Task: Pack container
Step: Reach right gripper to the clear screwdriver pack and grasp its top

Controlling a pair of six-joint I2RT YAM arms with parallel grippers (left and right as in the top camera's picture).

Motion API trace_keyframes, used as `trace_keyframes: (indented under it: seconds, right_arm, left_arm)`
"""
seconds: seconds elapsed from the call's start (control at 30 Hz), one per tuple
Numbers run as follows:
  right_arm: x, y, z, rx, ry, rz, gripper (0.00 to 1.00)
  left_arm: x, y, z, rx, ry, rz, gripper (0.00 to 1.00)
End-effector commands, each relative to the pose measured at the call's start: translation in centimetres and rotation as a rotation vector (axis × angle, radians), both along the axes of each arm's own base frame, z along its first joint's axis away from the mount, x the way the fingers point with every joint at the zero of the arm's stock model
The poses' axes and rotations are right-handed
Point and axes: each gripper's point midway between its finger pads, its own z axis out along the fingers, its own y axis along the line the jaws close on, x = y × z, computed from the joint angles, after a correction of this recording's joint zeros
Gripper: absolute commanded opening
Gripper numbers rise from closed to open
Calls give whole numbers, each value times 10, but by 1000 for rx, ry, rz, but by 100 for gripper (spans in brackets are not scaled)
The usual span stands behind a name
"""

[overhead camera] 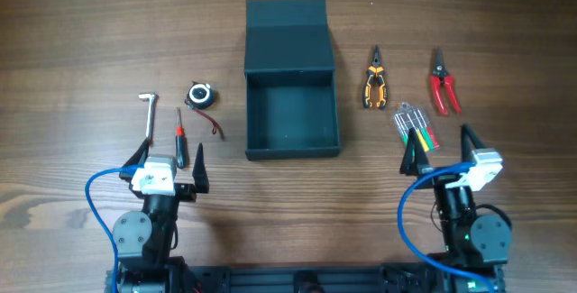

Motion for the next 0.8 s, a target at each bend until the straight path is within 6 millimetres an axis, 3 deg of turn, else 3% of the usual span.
trace_keyframes:
  seconds: [0.0, 0.07, 0.23, 0.37, 0.5, 0.63, 0.77]
  right_arm:
    - [22, -9, 34, -46, 74, -62, 100]
    - [69, 2, 39, -171, 235, -6, 100]
    - [176, 25, 40, -202, 651, 126, 100]
    - [219, 28, 36, -248, 773, 148, 100]
    - [204, 26, 22, -250, 854, 156, 100]
    - [164, -8, -25, -345, 1129, 38, 100]
    - [136, -12, -56, -423, 1279, 102, 100]
  left_arm:
    - [0, -2, -3, 16, -1, -16, 100]
    - [0, -2, -3, 16, -2, -16, 100]
    - [0, -2, -3, 16, -2, -16, 100]
    - [0, -2, -3, 16, -2, -16, 100]
    - [0, -2, -3, 16, -2, -16, 100]
    - [0, -2, -3, 16, -1, -16, 100]
    - [0, -2, -3, 16, -2, -16, 100]
